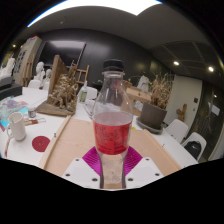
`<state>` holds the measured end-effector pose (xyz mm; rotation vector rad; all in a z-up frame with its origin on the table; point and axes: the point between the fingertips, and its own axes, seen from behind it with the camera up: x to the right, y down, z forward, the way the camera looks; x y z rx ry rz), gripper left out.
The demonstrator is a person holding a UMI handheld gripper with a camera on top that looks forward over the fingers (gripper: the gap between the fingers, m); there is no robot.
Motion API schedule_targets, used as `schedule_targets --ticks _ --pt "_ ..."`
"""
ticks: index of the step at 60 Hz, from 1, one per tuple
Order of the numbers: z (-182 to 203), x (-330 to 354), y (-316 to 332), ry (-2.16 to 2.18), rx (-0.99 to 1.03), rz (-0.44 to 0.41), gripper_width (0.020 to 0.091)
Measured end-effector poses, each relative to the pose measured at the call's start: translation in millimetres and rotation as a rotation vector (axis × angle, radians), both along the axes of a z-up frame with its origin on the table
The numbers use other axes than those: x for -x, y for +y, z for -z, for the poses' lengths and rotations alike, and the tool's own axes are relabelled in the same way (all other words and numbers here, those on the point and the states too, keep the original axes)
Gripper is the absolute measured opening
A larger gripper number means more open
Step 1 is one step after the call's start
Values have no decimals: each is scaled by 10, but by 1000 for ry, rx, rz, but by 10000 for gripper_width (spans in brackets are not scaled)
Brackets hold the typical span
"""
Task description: Pour water
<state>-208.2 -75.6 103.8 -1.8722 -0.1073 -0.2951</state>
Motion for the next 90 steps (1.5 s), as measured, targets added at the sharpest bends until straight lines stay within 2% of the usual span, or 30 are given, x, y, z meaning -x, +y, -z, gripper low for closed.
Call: schedule_targets --ticks 12,21,28,37,43,59,73,90 --pt "-836 218 297 -378 -55 -41 234" --pt "-1311 749 583 -695 -113 -130 233" --pt "-1491 1264 767 -967 -158 -215 233" --pt "-1466 1864 914 -1296 -224 -324 231" --pt "-1302 2116 996 -1484 -234 -389 232" --pt "-956 2475 1023 -1768 -264 -493 233" --pt "-923 2396 1030 -1595 -205 -484 234" --pt "-959 2370 844 -675 -67 -431 237"
